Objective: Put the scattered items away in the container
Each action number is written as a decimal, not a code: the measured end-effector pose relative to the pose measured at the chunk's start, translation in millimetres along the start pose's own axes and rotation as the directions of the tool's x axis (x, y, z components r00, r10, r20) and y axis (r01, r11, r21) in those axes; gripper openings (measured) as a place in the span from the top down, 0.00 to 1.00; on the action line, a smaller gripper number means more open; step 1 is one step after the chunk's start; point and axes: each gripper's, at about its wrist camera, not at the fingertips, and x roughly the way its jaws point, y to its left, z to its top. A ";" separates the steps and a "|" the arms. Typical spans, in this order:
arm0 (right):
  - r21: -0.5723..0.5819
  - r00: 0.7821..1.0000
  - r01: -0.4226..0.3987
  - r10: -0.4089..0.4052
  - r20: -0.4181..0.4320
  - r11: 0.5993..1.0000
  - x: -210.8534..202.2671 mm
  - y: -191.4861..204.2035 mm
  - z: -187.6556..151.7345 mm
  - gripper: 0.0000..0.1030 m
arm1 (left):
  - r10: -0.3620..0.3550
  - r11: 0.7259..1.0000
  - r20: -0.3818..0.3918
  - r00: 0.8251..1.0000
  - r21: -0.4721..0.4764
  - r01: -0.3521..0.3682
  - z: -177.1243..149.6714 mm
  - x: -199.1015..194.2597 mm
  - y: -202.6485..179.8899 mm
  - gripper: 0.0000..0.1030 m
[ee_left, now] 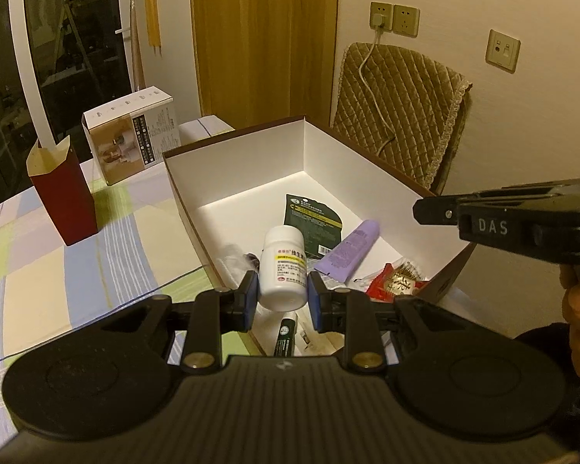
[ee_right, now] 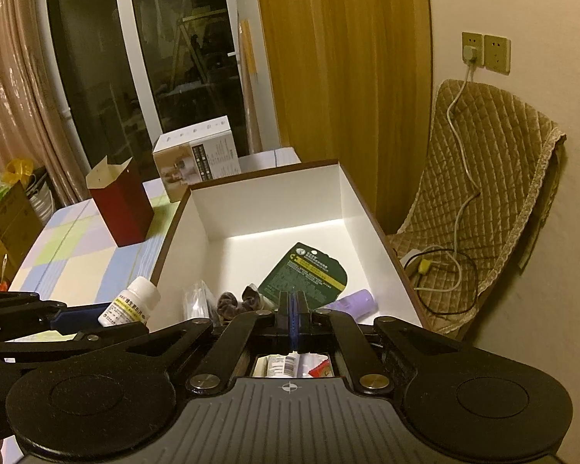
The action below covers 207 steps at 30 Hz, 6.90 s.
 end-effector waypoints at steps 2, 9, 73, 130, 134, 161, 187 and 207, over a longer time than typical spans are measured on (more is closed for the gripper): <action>0.003 1.000 0.001 -0.001 -0.004 1.000 1.5 -0.5 0.8 0.97 | -0.002 1.000 0.001 1.000 0.002 0.002 1.5 1.8 -0.7 0.78; 0.012 1.000 0.004 -0.004 -0.013 1.000 7.8 -2.2 3.9 0.97 | -0.010 1.000 0.001 1.000 0.009 0.010 5.0 9.2 -4.6 0.78; 0.154 0.995 0.100 -0.102 0.006 0.983 16.5 -24.9 8.4 0.10 | -0.032 0.999 -0.042 0.999 -0.010 0.031 9.0 46.2 -5.6 0.78; 0.191 0.994 0.106 -0.106 -0.006 0.976 17.4 -31.5 7.3 0.10 | -0.018 1.000 -0.046 0.999 -0.012 0.018 9.4 53.3 -2.1 0.78; 0.190 0.994 0.106 -0.107 -0.006 0.976 17.3 -31.5 7.3 0.10 | -0.009 1.000 -0.050 0.999 -0.018 0.009 7.9 52.6 -1.0 0.78; 0.181 0.994 0.107 -0.108 -0.002 0.978 16.3 -29.0 7.9 0.10 | 0.014 1.000 -0.036 0.999 -0.024 -0.015 7.0 48.0 0.5 0.08; 0.064 0.995 0.056 -0.050 -0.088 0.996 3.7 -10.0 0.9 0.10 | 0.083 0.992 -0.050 0.995 -0.088 -0.087 -5.6 14.3 9.0 0.01; -0.053 0.995 0.016 -0.021 -0.092 0.998 -41.0 19.8 7.1 0.10 | 0.132 0.972 -0.031 0.991 -0.193 -0.136 -26.0 -51.1 8.2 0.01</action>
